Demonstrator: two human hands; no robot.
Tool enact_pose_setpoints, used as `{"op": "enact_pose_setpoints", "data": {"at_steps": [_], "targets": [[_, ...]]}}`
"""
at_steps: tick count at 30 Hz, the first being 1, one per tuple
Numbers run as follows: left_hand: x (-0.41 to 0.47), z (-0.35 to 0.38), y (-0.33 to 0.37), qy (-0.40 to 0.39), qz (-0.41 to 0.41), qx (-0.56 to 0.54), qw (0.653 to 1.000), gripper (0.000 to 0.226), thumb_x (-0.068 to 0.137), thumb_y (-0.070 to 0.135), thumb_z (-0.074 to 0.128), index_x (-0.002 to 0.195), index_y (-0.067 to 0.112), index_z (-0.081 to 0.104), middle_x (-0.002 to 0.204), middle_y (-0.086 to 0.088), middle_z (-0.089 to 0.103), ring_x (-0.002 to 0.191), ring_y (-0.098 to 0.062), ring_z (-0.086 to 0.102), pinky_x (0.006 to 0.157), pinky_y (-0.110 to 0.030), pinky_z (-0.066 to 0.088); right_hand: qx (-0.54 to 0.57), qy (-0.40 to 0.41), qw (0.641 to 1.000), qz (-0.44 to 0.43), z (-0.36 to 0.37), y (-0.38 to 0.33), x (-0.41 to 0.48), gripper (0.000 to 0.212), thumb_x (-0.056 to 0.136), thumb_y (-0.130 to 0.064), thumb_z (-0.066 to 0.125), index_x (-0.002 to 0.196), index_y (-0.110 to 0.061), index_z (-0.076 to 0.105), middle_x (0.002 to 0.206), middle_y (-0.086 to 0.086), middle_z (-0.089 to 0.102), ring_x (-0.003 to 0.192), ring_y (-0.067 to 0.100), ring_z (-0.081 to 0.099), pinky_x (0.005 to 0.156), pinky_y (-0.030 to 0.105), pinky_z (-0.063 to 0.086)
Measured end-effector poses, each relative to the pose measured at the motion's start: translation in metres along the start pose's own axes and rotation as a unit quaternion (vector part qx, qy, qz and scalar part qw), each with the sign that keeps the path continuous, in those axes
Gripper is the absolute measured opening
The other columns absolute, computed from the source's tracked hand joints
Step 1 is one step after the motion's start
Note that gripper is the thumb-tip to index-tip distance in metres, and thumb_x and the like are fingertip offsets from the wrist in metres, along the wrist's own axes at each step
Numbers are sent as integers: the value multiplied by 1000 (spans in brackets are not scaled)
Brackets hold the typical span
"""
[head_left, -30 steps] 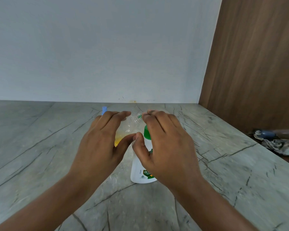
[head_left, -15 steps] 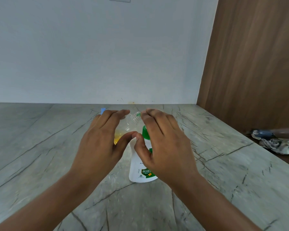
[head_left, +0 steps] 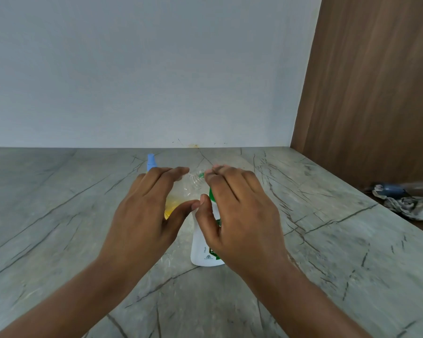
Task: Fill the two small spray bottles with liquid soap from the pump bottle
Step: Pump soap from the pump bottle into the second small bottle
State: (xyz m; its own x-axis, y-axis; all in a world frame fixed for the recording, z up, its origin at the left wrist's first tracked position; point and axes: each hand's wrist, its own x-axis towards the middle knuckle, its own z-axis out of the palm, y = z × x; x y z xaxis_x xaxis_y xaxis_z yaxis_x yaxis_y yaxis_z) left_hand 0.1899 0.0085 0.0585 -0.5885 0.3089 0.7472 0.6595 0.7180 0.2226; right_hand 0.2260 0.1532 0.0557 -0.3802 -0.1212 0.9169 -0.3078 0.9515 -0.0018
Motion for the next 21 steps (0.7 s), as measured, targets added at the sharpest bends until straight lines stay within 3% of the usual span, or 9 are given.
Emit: {"op": "enact_pose_setpoints", "data": {"at_steps": [7,14,21], "targets": [[3,-1,-1,0,1,1,1000,51,84,51,41,121,18,56,107,4,59,93,-12,54,72,-7,30,-8,-14,1000,1,-3,2,5,31,83,-27,53,101,-6,67,98,5,66,90,17,58,73,18,40],[6,-2,0,6,1,1,1000,52,84,52,43,122,19,54,109,5,58,95,-16,57,70,-21,37,5,-19,1000,12,-4,-1,1,37,85,-26,53,113,-3,64,110,9,64,106,20,56,85,23,46],[9,-4,2,13,3,-2,1000,53,84,53,43,122,18,55,109,3,59,96,-18,58,70,-24,39,-15,-25,1000,5,-8,1,8,37,85,-27,49,110,-5,65,108,8,64,102,20,58,79,22,47]]}}
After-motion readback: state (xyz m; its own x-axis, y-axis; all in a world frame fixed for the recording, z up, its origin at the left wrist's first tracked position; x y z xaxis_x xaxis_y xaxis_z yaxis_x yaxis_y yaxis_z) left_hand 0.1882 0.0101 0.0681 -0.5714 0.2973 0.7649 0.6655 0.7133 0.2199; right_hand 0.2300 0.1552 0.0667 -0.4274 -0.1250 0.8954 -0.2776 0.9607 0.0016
